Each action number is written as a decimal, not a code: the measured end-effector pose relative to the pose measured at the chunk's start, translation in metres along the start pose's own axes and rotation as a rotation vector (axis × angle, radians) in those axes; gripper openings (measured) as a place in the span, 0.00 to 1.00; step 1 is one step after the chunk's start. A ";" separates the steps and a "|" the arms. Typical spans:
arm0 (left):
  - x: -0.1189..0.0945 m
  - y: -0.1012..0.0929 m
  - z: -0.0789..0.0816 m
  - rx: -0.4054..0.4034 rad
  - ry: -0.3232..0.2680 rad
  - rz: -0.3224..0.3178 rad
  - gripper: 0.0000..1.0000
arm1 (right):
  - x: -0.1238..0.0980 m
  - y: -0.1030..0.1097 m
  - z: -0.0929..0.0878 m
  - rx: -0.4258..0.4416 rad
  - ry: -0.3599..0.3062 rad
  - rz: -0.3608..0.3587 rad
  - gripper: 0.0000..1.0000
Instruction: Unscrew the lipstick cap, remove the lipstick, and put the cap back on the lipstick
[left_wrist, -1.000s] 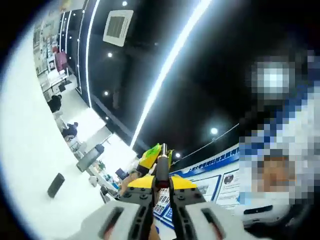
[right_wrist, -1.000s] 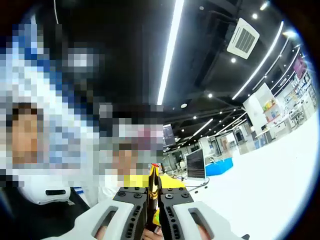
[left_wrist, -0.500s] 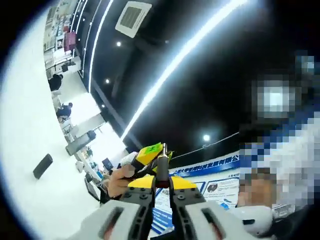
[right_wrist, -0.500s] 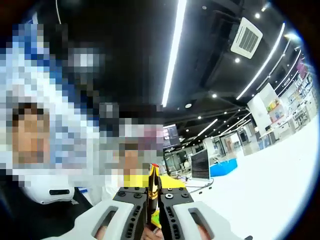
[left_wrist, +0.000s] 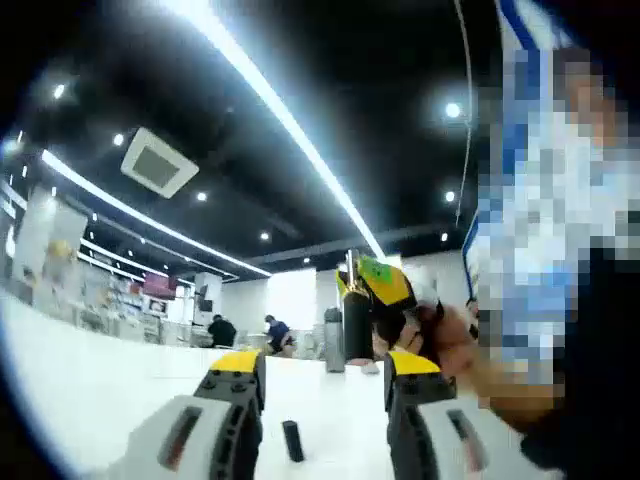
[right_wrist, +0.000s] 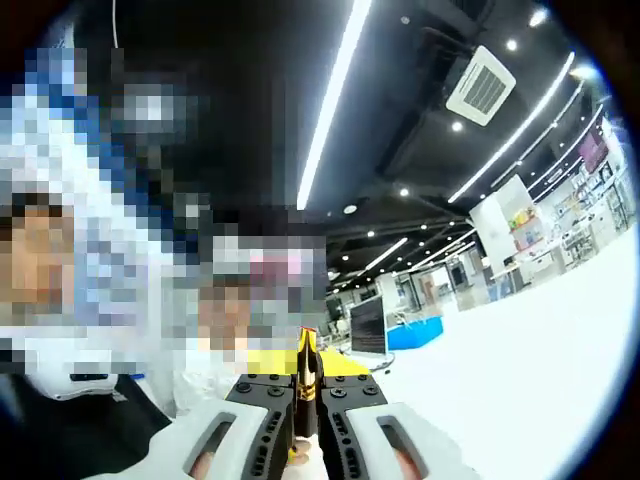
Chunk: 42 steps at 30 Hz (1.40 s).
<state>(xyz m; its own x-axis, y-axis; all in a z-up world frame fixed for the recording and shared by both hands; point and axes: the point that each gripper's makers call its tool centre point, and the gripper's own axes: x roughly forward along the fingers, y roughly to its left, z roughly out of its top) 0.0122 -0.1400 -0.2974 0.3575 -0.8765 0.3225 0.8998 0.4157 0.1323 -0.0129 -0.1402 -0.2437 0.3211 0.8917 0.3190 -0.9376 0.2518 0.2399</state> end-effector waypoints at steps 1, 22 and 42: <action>-0.001 -0.001 0.001 0.011 0.002 0.002 0.38 | 0.001 -0.001 -0.002 -0.002 0.006 -0.005 0.05; -0.007 -0.028 0.013 -0.684 -0.089 -0.338 0.13 | 0.003 0.016 -0.002 0.030 0.014 0.093 0.05; -0.011 -0.002 -0.043 -0.275 0.278 -0.221 0.54 | 0.005 -0.017 -0.046 -0.049 0.174 0.009 0.05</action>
<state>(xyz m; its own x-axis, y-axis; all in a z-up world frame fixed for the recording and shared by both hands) 0.0169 -0.1416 -0.3417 0.1691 -0.9846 0.0452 0.9817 0.1642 -0.0964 -0.0013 -0.1232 -0.2887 0.2889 0.9444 0.1568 -0.9471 0.2579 0.1911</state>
